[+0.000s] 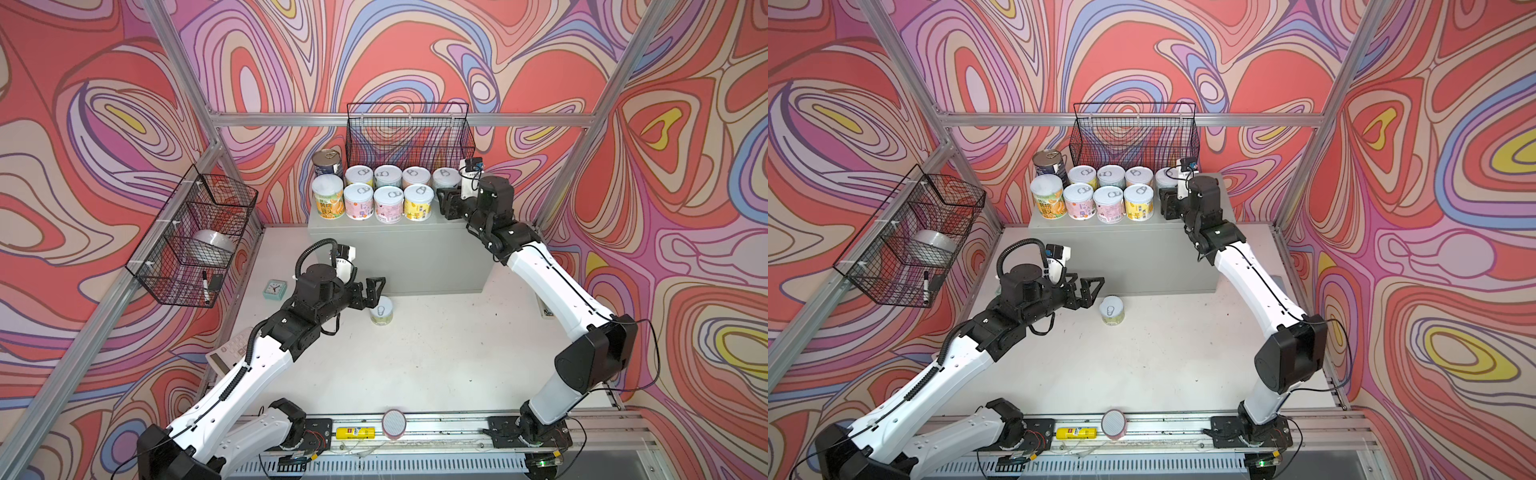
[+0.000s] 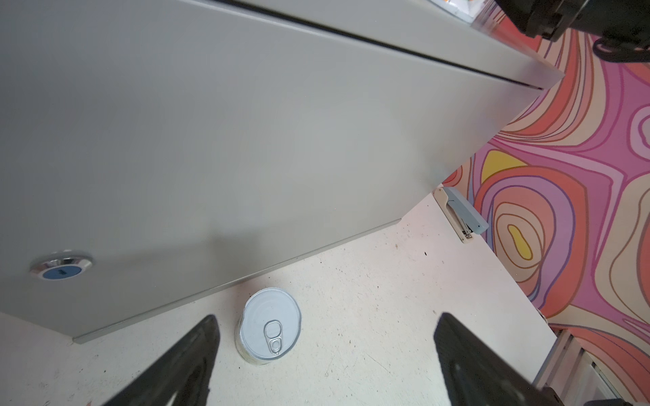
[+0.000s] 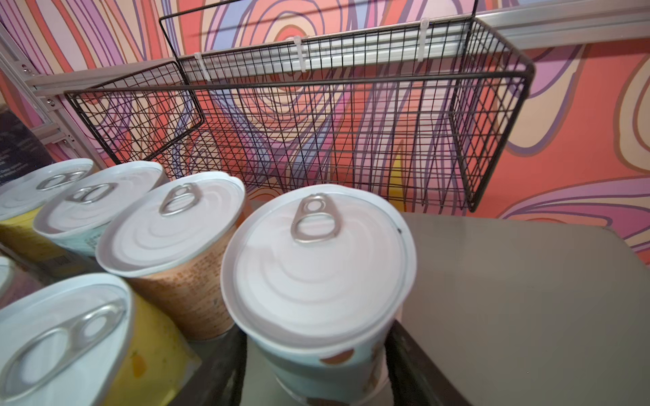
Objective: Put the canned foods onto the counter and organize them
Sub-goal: 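Open the right gripper and release the pale blue-labelled can, then withdraw the right gripper down toward the green-labelled can on the table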
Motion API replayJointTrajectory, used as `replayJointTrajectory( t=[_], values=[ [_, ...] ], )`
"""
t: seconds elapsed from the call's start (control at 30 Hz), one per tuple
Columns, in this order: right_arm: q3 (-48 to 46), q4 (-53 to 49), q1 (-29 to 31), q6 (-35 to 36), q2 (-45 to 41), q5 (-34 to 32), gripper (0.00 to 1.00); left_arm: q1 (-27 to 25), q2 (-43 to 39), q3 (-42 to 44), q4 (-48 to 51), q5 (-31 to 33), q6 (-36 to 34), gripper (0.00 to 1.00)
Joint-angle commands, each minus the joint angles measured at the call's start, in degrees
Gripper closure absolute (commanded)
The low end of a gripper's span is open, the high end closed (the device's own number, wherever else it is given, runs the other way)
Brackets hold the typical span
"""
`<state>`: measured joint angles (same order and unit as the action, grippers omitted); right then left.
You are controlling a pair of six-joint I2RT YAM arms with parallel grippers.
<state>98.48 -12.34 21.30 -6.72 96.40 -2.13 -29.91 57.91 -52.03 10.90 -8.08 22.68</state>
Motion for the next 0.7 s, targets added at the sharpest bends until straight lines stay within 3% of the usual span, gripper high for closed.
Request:
replayJointTrajectory(
  t=[0.0,0.17,0.37,0.6,0.67],
  values=[
    [1.5,0.9,-0.4,-0.5,1.4,-0.1,0.36,0.5,-0.2,0.1,-1.3,0.2,-0.8,0.03],
    [1.6,0.4,-0.4,-0.4,0.6,-1.2,0.35,0.4,-1.1,0.7,-1.3,0.7,-0.7,0.03],
    [-0.8,0.0,-0.4,0.1,-6.0,0.1,0.26,0.5,-2.9,2.9,-1.6,0.9,-0.6,0.03],
    [-2.6,-2.1,-0.3,-2.7,-15.7,14.7,0.25,0.5,-8.1,10.7,-3.2,1.9,0.8,0.00],
    [-6.6,1.4,-0.3,-4.2,-19.3,21.2,0.24,0.4,-9.8,12.2,-3.0,2.4,1.2,0.00]
  ],
)
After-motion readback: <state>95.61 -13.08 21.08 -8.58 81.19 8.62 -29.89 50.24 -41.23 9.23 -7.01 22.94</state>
